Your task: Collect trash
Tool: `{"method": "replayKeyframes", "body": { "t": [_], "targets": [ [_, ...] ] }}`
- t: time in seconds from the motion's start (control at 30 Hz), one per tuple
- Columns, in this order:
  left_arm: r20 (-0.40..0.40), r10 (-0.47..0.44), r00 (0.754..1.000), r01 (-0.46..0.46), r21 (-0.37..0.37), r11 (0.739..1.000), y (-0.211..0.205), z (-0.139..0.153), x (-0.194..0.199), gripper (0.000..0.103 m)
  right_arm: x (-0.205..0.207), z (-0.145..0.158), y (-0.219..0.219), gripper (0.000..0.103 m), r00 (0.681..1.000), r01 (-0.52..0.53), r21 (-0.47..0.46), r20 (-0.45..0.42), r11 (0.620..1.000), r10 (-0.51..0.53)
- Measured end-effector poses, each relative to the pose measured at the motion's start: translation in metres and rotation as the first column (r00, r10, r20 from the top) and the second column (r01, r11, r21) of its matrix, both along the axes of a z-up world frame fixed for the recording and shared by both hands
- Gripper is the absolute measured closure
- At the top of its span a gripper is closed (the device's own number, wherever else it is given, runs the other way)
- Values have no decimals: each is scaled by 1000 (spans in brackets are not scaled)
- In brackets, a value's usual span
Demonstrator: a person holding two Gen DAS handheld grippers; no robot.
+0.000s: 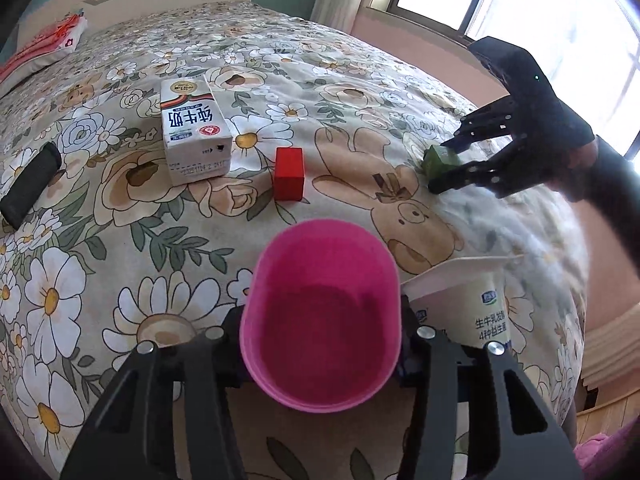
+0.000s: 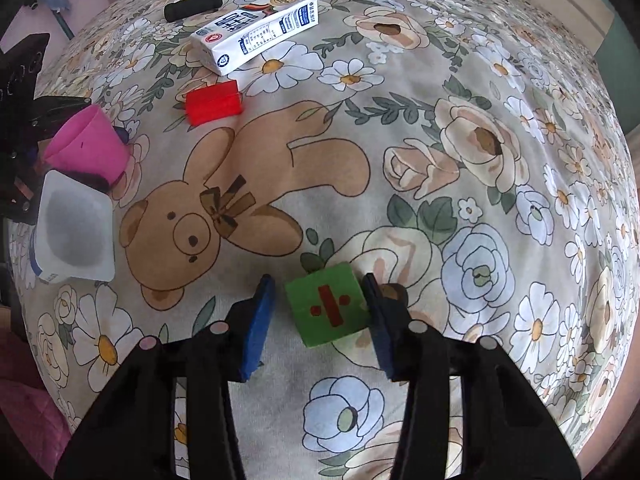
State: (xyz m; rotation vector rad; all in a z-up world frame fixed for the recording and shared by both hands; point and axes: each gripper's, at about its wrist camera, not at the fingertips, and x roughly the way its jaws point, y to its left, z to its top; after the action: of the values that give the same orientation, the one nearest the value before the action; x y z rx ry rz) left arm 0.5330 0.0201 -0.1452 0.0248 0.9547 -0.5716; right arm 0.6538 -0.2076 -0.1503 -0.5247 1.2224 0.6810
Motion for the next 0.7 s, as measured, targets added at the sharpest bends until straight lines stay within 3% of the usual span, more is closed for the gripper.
{"method": "replayKeyframes", "body": {
  "t": [0.33, 0.7],
  "targets": [
    [31, 137, 990, -138, 25, 990, 12, 30, -13, 52, -37, 33, -4, 69, 992, 90, 17, 88, 996, -91],
    [107, 254, 961, -260, 45, 965, 28, 107, -55, 52, -91, 122, -7, 69, 966, 138, 74, 212, 988, -150]
  ]
}}
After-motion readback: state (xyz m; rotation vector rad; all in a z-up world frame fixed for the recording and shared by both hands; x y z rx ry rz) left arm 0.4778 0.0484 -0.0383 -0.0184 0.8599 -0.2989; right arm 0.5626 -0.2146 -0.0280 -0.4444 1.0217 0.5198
